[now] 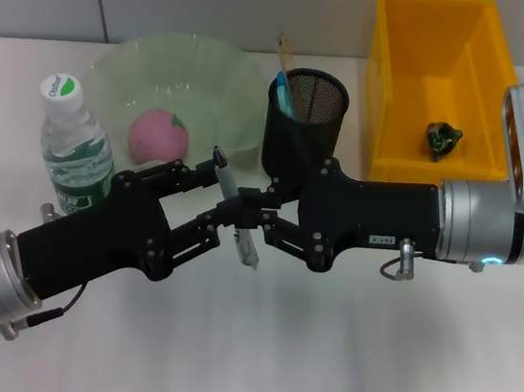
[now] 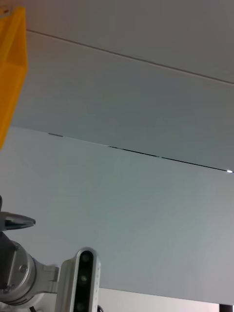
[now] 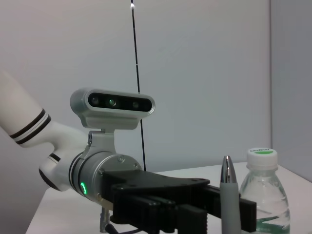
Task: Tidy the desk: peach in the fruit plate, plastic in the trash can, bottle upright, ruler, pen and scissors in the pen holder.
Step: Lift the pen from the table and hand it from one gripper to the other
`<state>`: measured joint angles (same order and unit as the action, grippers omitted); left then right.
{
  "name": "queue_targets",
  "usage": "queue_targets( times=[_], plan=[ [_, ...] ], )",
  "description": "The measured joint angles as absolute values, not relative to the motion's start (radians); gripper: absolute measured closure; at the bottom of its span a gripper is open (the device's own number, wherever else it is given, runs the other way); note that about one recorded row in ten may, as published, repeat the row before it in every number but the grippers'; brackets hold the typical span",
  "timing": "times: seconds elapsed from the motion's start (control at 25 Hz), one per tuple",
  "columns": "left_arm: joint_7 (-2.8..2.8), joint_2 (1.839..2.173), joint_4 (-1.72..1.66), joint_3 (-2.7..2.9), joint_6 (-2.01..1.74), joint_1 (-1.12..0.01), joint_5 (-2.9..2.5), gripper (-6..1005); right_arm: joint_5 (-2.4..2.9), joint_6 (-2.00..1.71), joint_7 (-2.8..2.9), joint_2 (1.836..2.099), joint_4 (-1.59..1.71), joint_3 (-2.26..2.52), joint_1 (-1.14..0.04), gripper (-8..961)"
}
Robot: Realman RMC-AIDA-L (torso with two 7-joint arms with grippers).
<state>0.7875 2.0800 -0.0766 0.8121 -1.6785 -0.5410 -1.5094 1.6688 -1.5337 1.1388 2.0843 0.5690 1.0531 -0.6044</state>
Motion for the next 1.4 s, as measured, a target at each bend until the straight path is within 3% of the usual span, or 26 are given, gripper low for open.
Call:
queue_targets(
  times=[0.24, 0.6, 0.8, 1.4],
  plan=[
    [0.787, 2.080, -0.077, 0.812, -1.664, -0.547, -1.509, 489, 1.671, -1.532, 1.143, 2.085, 0.569, 1.053, -0.608, 837],
    [0.716, 2.080, -0.047, 0.810, -1.663, -0.558, -1.509, 494, 1.674, -1.531, 1.145, 2.085, 0.555, 1.054, -0.609, 837],
    [0.707, 2.080, -0.040, 0.810, -1.661, -0.563, -1.509, 655, 1.676, -1.526, 1.145, 2.085, 0.553, 1.054, -0.609, 837],
    [0.683, 2.080, -0.032, 0.783, -1.659, -0.562, -1.508, 662, 1.676, -1.525, 1.146, 2.083, 0.543, 1.054, -0.617, 837]
  ],
)
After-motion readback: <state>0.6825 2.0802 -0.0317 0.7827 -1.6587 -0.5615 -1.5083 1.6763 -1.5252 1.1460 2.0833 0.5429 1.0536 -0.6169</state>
